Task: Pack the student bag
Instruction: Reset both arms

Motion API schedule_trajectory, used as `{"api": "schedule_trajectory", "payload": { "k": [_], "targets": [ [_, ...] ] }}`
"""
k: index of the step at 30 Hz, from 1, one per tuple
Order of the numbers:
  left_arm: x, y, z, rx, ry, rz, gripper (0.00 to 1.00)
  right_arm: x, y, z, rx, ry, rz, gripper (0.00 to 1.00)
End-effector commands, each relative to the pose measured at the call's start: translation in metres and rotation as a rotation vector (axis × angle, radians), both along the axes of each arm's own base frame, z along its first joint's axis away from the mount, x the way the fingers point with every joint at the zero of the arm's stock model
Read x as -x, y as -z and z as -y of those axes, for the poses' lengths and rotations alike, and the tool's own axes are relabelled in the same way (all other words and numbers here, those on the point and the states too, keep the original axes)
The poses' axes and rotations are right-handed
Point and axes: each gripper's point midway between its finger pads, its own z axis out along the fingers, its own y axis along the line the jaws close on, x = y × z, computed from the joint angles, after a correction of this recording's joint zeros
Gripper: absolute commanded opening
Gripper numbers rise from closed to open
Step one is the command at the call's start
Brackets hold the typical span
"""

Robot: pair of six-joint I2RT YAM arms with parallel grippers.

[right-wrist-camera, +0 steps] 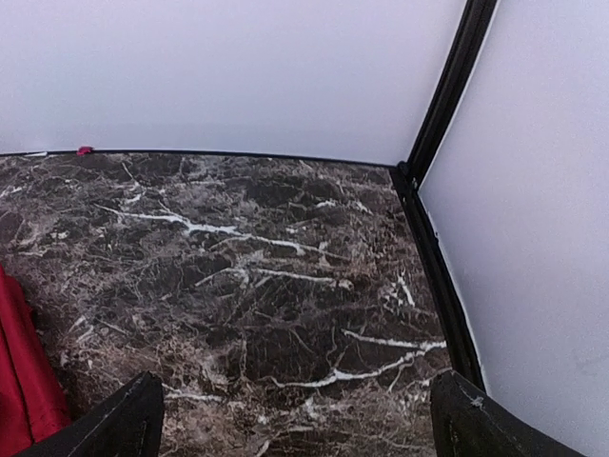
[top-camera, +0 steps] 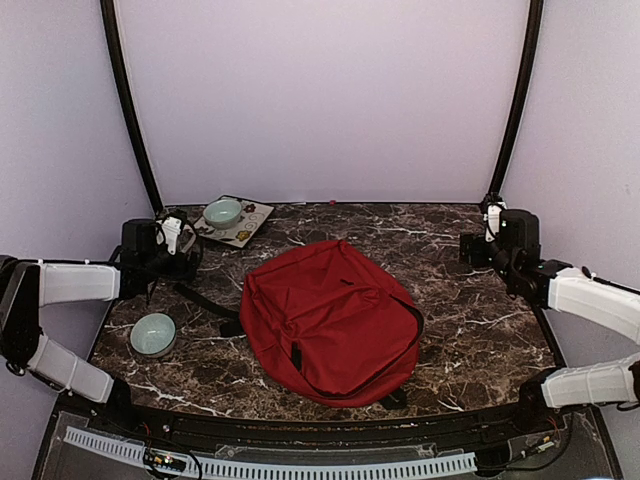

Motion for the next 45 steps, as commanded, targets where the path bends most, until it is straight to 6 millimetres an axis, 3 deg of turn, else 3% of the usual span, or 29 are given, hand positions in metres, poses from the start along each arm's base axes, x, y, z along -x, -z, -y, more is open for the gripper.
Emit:
{"api": "schedule_trajectory", "payload": {
  "k": [1, 5, 9, 15, 20, 27, 32, 45],
  "targets": [
    [-0.009, 0.008, -0.004, 0.022, 0.019, 0.059, 0.96, -0.01, -0.028, 0.001, -0.034, 0.004, 0.164, 1.0],
    [-0.007, 0.016, -0.026, 0.029, -0.087, 0.074, 0.96, -0.02, -0.001, 0.016, 0.029, 0.07, 0.062, 1.0],
    [0.005, 0.02, -0.038, 0.056, -0.142, 0.14, 0.97, -0.026, 0.011, 0.023, -0.012, 0.033, 0.057, 1.0],
    [0.011, 0.009, -0.048, 0.055, -0.168, 0.235, 0.99, -0.025, 0.037, 0.041, 0.025, -0.026, 0.083, 1.0],
    [0.001, 0.002, -0.056, 0.09, -0.19, 0.293, 0.99, -0.027, 0.062, 0.056, 0.04, -0.043, 0.068, 1.0],
    [0.0, 0.006, -0.068, 0.103, -0.259, 0.335, 0.99, -0.041, 0.067, 0.064, -0.044, -0.047, 0.121, 1.0],
    [0.012, 0.006, -0.073, 0.13, -0.271, 0.398, 0.98, -0.032, 0.055, 0.061, -0.095, -0.068, 0.239, 1.0],
    [0.012, 0.008, -0.071, 0.129, -0.26, 0.393, 0.99, -0.03, 0.06, 0.065, -0.134, -0.086, 0.253, 1.0]
  ]
}}
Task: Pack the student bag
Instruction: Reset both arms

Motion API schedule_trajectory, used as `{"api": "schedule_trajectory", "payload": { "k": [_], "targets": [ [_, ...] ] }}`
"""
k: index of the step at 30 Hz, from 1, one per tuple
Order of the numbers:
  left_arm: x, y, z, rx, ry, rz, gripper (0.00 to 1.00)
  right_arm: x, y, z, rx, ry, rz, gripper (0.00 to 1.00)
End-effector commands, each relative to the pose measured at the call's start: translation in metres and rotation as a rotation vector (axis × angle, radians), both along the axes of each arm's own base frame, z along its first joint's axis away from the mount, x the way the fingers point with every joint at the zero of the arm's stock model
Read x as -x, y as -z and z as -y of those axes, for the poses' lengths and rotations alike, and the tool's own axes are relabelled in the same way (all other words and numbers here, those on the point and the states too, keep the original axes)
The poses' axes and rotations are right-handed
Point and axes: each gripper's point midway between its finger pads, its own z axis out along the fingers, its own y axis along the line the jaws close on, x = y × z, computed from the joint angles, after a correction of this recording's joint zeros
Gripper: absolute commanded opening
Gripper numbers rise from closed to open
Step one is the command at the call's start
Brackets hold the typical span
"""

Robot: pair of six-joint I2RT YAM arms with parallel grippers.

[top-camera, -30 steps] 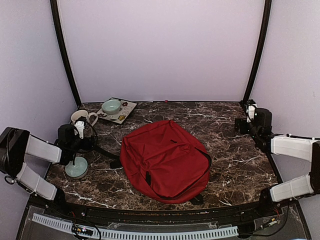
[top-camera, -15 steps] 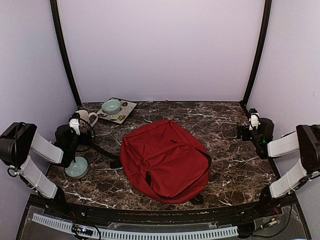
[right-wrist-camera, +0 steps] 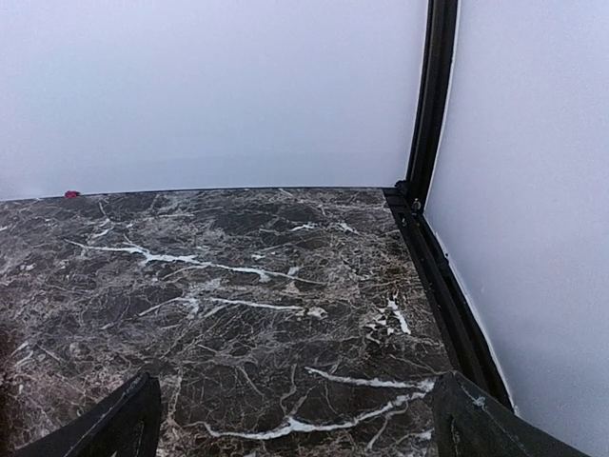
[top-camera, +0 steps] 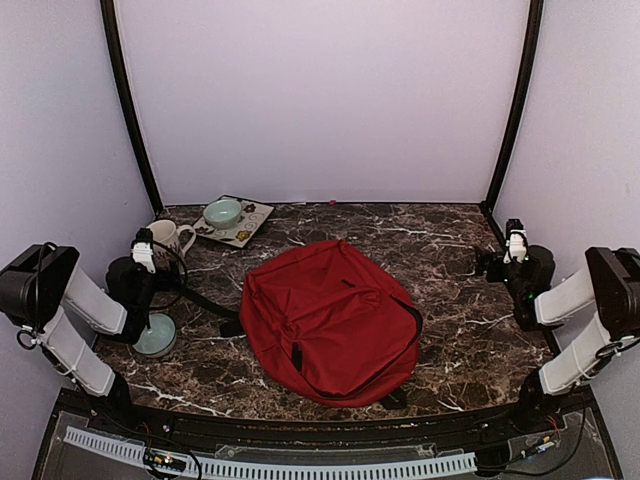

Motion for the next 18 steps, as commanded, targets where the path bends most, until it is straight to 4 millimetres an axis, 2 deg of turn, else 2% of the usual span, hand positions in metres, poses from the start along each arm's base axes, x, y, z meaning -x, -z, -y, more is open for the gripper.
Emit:
{"api": "schedule_trajectory", "payload": {
  "k": [1, 4, 5, 6, 18],
  "targets": [
    [0.002, -0.008, -0.002, 0.007, -0.008, 0.043, 0.99, -0.002, -0.014, -0.001, -0.019, -0.014, 0.061, 1.0],
    [0.005, -0.009, -0.004, 0.009, -0.019, 0.049, 0.98, 0.008, -0.012, 0.004, -0.019, 0.017, 0.086, 1.0],
    [0.006, -0.01, -0.005, 0.008, -0.024, 0.057, 0.98, 0.015, -0.021, 0.003, -0.027, 0.015, 0.162, 1.0],
    [0.008, -0.01, -0.007, 0.011, -0.036, 0.061, 0.99, 0.017, -0.015, 0.002, -0.021, 0.009, 0.145, 1.0],
    [0.003, -0.01, -0.012, 0.02, -0.066, 0.05, 0.99, 0.012, -0.015, 0.006, -0.028, 0.026, 0.132, 1.0]
  ]
}}
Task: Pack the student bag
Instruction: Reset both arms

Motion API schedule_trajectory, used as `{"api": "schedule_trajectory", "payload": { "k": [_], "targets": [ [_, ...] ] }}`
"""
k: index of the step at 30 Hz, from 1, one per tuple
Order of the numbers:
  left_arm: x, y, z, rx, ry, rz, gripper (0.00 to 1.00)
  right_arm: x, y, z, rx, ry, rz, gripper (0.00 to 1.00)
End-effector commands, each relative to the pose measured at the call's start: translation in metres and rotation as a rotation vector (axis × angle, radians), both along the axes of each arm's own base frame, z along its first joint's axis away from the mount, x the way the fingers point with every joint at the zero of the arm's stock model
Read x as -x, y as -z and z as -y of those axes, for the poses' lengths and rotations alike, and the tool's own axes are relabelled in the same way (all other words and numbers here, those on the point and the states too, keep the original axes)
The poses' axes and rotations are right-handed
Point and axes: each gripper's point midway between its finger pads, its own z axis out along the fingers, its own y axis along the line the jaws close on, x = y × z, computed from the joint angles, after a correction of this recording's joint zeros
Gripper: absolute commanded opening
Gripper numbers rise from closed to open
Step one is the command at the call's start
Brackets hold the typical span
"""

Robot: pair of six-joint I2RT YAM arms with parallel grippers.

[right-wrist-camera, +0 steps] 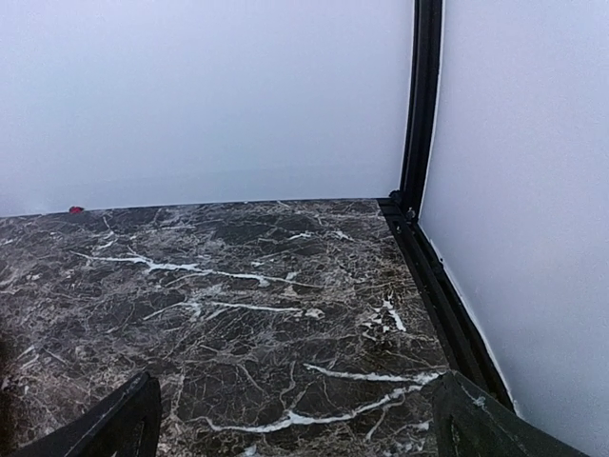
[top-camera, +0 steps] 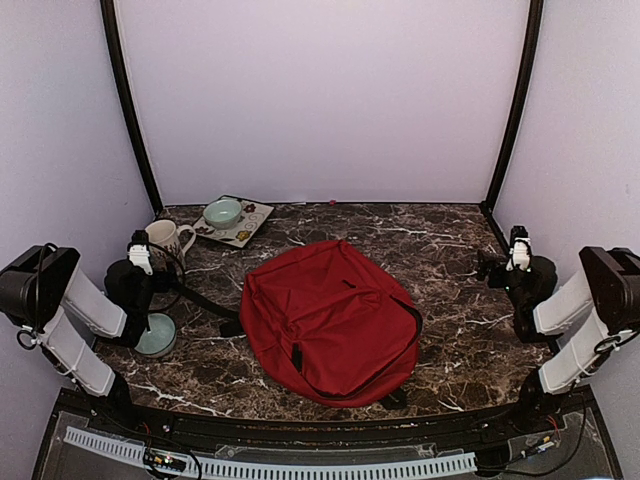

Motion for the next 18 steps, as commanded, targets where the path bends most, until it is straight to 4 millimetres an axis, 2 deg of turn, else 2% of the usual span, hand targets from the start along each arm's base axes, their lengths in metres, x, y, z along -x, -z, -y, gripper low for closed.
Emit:
{"api": "schedule_trajectory", "payload": {
  "k": [1, 12, 14, 18],
  "targets": [
    [-0.003, -0.0067, -0.0033, 0.01, -0.016, 0.023, 0.99, -0.0015, -0.0149, 0.0034, -0.004, 0.015, 0.061, 1.0],
    [-0.003, -0.007, -0.0033, 0.01, -0.016, 0.024, 0.99, -0.0021, -0.014, 0.0031, -0.005, 0.014, 0.058, 1.0],
    [-0.0031, -0.0068, -0.0033, 0.01, -0.016, 0.024, 0.99, -0.0036, -0.0139, 0.0103, -0.016, 0.055, 0.055, 1.0],
    [-0.0031, -0.0071, -0.0032, 0.009, -0.016, 0.025, 0.99, -0.0031, -0.0135, 0.0114, -0.02, 0.063, 0.053, 1.0]
  ]
}}
